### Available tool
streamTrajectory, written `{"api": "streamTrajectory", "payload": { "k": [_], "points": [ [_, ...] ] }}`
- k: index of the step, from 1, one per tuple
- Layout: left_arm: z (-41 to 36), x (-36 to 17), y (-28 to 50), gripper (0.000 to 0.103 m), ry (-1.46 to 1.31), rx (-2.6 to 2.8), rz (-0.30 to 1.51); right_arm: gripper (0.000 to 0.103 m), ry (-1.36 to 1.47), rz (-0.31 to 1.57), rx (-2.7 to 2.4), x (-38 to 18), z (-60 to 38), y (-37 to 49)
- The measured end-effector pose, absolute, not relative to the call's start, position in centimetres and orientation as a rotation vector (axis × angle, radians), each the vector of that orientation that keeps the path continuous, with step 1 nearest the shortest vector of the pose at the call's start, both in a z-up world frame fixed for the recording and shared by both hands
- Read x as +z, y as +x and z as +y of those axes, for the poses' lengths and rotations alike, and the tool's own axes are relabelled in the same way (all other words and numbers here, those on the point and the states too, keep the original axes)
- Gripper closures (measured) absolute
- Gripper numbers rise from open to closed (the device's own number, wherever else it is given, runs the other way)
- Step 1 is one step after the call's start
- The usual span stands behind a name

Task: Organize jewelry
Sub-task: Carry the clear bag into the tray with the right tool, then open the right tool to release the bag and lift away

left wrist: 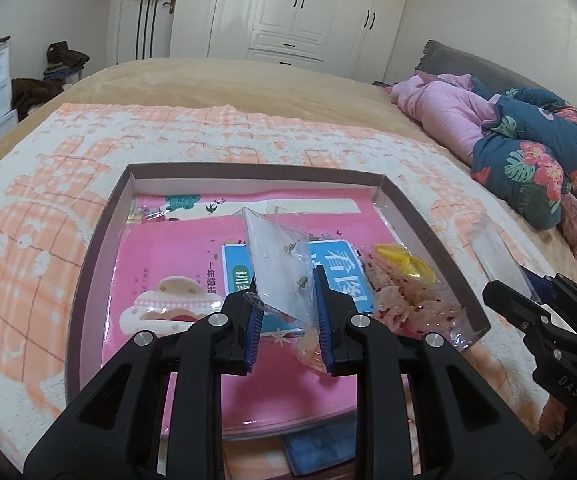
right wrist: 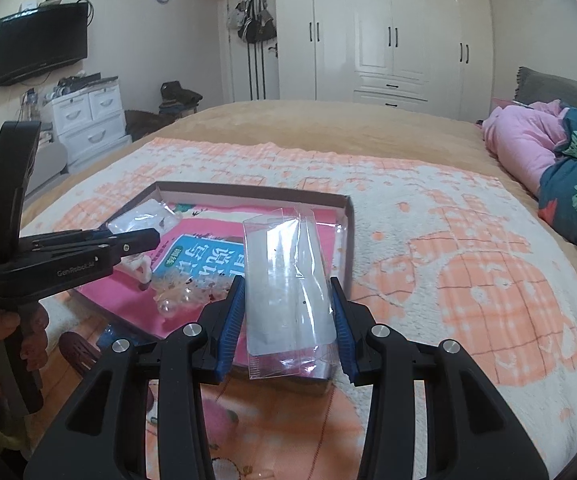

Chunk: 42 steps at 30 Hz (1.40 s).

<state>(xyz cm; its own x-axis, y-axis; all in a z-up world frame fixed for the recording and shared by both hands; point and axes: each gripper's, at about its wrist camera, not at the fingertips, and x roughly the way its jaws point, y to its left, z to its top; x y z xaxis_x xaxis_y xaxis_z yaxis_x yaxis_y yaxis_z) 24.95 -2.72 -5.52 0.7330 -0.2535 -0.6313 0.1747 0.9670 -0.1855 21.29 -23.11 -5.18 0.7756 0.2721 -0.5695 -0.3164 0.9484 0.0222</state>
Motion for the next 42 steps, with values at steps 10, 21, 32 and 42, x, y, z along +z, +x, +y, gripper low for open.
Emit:
{"api": "streamTrajectory", "payload": {
  "k": [10,21,32,42],
  "points": [
    [-2.5,-6.6,25.6,0.086,-0.119,-0.227,0.737,0.064,-0.155,0.664,0.341,-7.0,-20.9,23.7],
    [-2.5,-7.4,25.7,0.086,-0.11,-0.212,0.754,0.061,-0.135,0.714,0.358,-8.0,-20.8,25.4],
    [-2.4,-7.1,25.0,0.075,-0.105,-0.218,0.747,0.04,-0.114,0.675,0.357,-7.1,-21.4,24.2],
    [-2.4,-5.3,23.0,0.046,-0.102,-0.211,0.695,0.033,-0.06,0.616,0.343,-5.2,-23.2,21.9]
  ]
}}
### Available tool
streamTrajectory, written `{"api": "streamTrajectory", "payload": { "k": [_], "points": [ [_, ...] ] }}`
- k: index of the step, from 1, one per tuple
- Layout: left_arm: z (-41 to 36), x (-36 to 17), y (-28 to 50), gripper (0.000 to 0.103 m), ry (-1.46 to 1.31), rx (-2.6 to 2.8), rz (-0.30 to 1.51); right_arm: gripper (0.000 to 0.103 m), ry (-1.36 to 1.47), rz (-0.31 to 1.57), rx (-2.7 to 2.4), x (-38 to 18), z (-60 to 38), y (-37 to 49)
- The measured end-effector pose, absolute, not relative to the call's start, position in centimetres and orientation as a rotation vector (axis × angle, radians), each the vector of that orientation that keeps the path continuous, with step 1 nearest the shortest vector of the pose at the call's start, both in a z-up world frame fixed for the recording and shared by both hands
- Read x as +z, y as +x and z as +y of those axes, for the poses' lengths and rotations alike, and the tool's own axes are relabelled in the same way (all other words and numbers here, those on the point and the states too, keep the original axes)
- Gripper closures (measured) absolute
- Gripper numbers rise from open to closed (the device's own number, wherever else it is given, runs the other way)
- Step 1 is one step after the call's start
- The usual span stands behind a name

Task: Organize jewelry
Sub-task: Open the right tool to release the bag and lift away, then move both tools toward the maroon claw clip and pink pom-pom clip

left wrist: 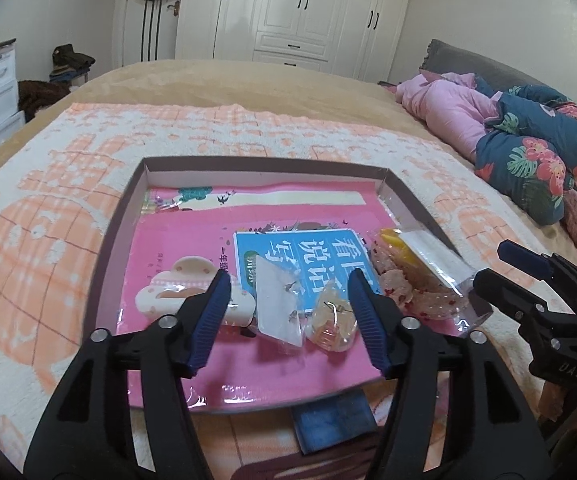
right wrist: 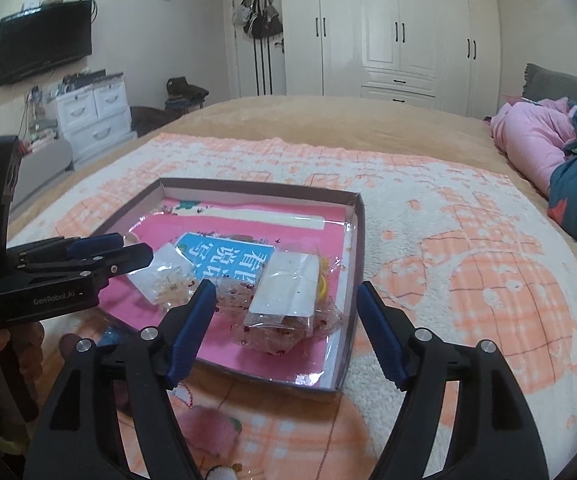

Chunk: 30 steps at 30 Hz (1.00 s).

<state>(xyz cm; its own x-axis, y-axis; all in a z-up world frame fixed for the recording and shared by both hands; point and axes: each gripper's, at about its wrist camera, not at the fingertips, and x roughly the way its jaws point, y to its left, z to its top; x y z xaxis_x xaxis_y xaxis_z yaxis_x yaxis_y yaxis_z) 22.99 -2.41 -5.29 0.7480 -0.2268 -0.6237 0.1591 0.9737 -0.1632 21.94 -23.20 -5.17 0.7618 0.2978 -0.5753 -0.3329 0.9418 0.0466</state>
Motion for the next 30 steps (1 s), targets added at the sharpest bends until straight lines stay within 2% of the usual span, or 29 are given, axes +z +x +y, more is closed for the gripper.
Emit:
{"api": "streamTrajectory", "payload": {
  "k": [6,12,18,30],
  "points": [
    [-2.4,-4.1,21.5,0.032,-0.098,-0.201,0.662,0.029,-0.053,0.592,0.334,-4.5,-23.7,20.9],
    [-2.2,-3.1,20.1,0.022,-0.104,-0.187,0.634,0.027,-0.068,0.556,0.328,-3.8,-23.8,19.7],
    [-1.7,-2.5,18.6,0.017,-0.108,-0.172,0.613,0.026,-0.081,0.526,0.337,-3.3,-23.5,18.5],
    [-0.2,-2.2,16.3,0.017,-0.12,-0.157,0.612,0.025,-0.117,0.496,0.339,-3.1,-23.6,16.0]
  ]
}}
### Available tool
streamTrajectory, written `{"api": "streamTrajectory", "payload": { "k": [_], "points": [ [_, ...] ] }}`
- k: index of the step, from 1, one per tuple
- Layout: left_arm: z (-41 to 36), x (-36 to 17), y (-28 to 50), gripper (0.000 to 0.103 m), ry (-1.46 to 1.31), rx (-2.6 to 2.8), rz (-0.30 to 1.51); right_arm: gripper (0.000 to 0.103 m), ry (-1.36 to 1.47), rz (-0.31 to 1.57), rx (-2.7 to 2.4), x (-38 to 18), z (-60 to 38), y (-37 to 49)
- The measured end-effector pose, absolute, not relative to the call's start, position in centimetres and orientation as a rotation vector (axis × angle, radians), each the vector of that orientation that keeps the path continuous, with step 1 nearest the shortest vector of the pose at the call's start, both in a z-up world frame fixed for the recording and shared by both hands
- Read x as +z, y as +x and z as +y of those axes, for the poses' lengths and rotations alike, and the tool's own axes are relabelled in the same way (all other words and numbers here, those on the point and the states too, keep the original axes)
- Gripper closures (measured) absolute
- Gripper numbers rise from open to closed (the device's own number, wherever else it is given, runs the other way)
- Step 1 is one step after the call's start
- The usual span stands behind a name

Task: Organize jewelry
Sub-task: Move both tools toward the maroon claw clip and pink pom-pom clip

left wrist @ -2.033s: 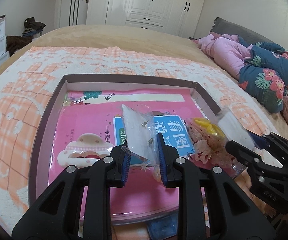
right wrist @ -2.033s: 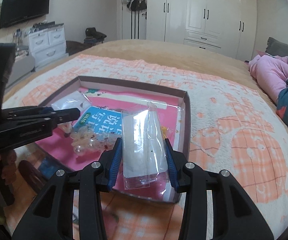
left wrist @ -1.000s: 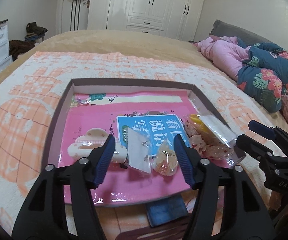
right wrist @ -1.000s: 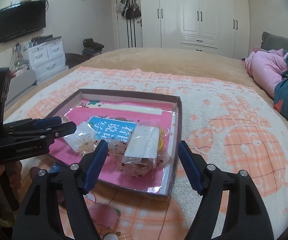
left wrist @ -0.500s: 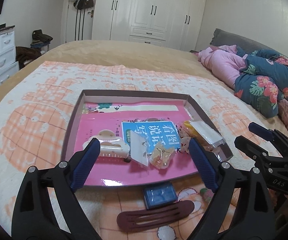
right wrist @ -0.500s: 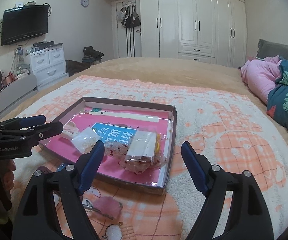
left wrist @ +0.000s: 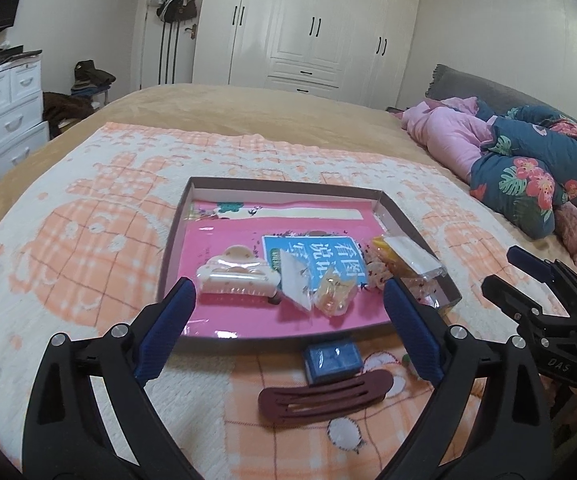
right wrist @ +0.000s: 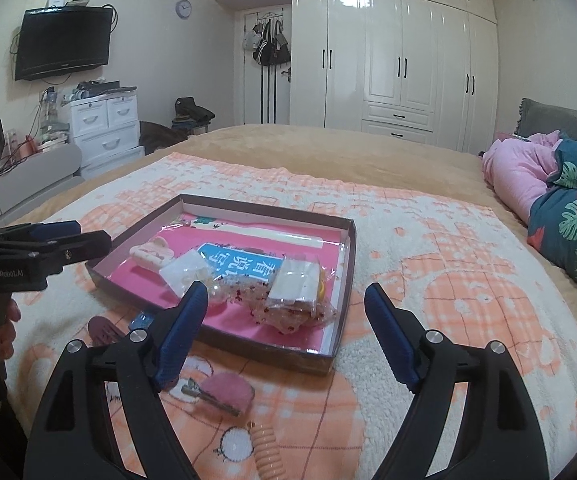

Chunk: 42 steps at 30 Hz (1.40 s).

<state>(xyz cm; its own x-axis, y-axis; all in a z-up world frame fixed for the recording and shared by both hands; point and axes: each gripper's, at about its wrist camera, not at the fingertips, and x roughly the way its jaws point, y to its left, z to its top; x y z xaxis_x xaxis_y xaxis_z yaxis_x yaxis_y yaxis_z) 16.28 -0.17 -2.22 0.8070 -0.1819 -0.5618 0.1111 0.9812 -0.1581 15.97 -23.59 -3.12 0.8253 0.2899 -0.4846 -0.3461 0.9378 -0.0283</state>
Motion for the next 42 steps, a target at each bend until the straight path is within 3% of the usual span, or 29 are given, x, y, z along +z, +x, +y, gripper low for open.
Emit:
{"api": "streamTrajectory", "payload": {
  "k": [42],
  "points": [
    [2.0,-6.6,12.9,0.017,-0.098,-0.136,0.713,0.024,-0.206,0.625,0.444,-7.1,-19.9,12.2]
  ]
}}
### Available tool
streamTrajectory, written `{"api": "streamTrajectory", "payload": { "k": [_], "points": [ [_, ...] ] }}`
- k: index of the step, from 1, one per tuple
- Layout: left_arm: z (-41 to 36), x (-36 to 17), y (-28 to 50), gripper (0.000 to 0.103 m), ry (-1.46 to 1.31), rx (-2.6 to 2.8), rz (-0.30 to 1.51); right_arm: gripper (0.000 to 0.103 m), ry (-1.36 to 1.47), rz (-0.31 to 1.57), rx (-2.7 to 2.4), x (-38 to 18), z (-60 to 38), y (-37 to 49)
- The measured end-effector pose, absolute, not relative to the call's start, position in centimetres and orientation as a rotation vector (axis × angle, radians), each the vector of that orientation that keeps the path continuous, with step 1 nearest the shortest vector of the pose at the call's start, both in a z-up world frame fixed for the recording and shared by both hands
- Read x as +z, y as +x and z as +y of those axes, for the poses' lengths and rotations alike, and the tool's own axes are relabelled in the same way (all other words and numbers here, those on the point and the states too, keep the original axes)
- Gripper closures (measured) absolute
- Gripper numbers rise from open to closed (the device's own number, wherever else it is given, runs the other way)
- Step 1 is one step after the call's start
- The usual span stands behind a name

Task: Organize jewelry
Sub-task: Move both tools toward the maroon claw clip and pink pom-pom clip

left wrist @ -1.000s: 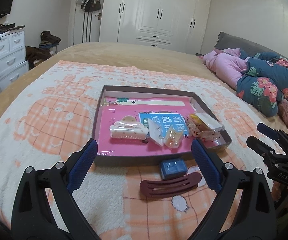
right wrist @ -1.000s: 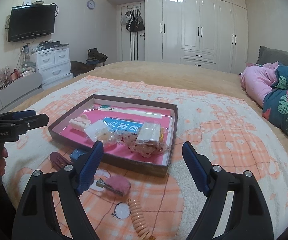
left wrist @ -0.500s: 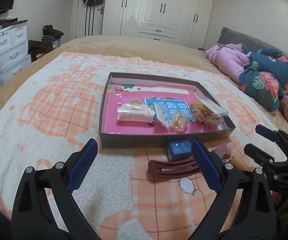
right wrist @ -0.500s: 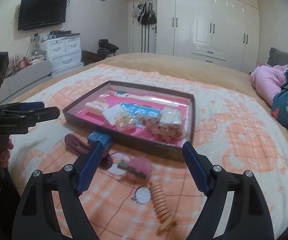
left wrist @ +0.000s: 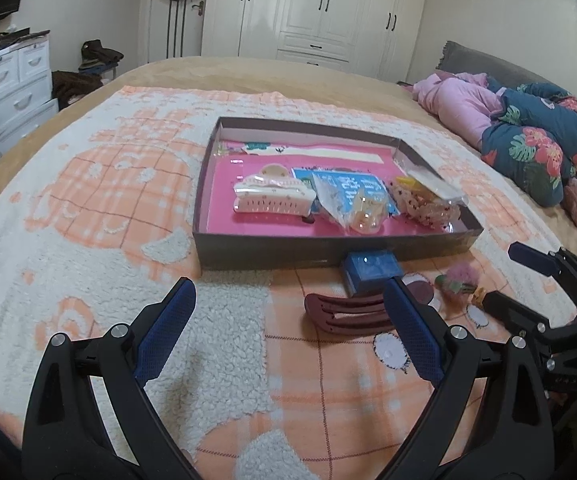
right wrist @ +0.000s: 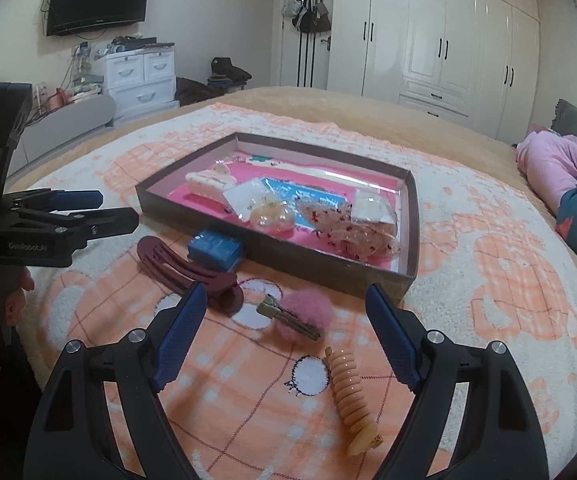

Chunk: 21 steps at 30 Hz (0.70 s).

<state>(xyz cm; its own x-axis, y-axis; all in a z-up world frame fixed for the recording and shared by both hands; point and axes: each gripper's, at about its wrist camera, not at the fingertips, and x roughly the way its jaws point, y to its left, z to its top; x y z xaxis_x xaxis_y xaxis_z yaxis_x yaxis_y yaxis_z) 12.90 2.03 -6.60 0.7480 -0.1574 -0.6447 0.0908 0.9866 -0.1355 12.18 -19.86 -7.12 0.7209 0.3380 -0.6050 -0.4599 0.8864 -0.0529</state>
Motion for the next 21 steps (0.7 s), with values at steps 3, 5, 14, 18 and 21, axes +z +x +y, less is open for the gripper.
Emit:
{"api": "streamTrajectory", "payload": {
  "k": [3,5,14,18,21],
  "points": [
    [1.9,-7.4,13.1,0.017,-0.096,-0.146,0.734,0.024,-0.204,0.65,0.43,-7.7,-20.0,12.8],
    [1.9,-7.8,13.3,0.017,-0.102,-0.154,0.747,0.024,-0.21,0.663,0.421,-8.1,-20.0,13.2],
    [1.6,-9.1,14.0,0.017,-0.129,-0.2,0.781,0.024,-0.288,0.704,0.388,-9.9,-19.2,14.3],
    [1.0,-9.4,14.3,0.021,-0.137,-0.227,0.796,0.024,-0.31,0.72,0.382,-10.5,-18.8,14.7],
    [0.7,-9.7,14.6,0.026,-0.137,-0.238,0.808,0.025,-0.32,0.735,0.376,-11.0,-18.7,15.1]
  ]
}}
